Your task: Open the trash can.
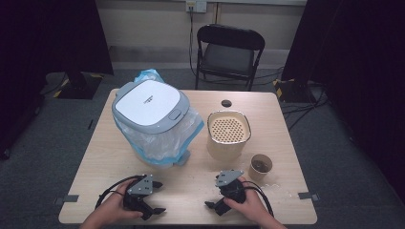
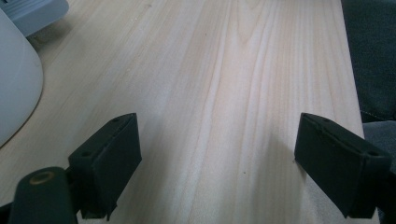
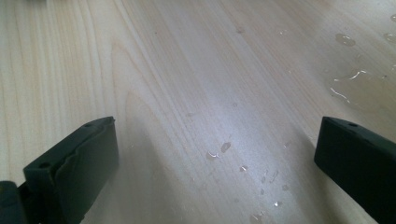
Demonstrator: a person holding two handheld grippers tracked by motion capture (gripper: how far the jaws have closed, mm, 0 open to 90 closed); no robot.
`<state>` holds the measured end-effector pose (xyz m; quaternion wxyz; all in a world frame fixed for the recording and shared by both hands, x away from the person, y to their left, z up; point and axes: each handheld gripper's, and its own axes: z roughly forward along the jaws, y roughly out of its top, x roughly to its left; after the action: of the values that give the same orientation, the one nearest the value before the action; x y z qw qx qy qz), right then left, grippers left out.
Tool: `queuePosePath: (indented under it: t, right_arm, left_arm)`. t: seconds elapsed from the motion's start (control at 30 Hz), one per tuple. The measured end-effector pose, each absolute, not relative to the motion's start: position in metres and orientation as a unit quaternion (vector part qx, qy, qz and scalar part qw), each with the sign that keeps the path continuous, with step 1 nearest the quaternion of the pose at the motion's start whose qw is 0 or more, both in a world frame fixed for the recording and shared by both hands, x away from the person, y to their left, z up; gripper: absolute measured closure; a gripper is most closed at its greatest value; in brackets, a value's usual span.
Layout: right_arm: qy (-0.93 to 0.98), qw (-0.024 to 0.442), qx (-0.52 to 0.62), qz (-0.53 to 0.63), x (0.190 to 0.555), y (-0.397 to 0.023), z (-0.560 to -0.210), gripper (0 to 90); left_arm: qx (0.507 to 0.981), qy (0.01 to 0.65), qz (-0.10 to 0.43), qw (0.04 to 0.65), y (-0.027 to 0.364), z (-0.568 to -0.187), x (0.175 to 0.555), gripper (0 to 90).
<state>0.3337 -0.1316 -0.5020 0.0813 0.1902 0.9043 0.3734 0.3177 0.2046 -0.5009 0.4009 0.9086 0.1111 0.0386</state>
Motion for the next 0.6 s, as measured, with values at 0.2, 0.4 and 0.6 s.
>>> queuePosePath:
  t: [0.2, 0.4, 0.6]
  right_arm:
    - [0.904, 0.083, 0.19, 0.373, 0.3336, -0.1317, -0.5021, 0.0]
    - [0.905, 0.081, 0.19, 0.371, 0.3335, -0.1319, -0.5015, 0.0]
    - [0.913, 0.074, 0.194, 0.352, 0.3345, -0.1286, -0.4956, 8.8]
  left_arm:
    - [0.912, 0.101, 0.034, 0.396, 0.2036, -0.501, 0.3175, 10.9]
    - [0.917, 0.082, 0.025, 0.389, 0.2001, -0.5028, 0.3162, 0.0]
    - [0.917, 0.082, 0.025, 0.389, 0.2002, -0.5027, 0.3164, 0.0]
